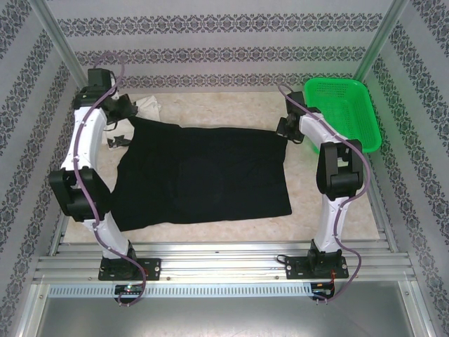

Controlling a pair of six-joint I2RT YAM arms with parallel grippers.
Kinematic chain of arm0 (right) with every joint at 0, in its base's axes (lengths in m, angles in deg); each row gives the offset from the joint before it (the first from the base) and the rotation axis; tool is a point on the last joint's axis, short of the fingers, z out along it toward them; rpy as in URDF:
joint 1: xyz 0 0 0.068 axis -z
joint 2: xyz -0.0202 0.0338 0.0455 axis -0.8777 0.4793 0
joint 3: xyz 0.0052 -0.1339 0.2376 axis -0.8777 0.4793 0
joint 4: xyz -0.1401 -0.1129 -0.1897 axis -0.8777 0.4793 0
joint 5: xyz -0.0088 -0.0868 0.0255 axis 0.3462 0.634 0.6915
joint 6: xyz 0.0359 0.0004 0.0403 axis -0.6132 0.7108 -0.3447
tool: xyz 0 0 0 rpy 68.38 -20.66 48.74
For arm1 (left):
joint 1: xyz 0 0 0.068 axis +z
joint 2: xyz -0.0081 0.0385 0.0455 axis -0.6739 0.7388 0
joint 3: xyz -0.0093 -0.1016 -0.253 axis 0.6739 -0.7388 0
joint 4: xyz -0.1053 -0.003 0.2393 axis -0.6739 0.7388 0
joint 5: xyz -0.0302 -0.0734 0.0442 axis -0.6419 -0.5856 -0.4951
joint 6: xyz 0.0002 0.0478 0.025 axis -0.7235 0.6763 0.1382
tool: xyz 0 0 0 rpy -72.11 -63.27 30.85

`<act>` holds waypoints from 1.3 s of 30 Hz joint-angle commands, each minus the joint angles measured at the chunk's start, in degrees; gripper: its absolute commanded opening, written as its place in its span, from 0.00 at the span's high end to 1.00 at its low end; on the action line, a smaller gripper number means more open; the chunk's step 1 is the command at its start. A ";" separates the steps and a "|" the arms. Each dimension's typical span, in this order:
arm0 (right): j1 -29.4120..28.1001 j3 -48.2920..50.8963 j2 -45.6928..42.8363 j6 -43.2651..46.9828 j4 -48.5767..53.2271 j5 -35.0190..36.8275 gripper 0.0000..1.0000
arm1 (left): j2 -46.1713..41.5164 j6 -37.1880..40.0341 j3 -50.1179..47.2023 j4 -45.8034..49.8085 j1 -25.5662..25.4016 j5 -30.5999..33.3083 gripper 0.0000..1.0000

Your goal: Fold and stack the t-shirts

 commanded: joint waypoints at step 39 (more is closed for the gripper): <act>-3.24 24.74 -17.41 -0.26 -3.40 0.84 1.00 | -38.83 -13.08 -56.56 -12.61 8.56 -2.41 1.00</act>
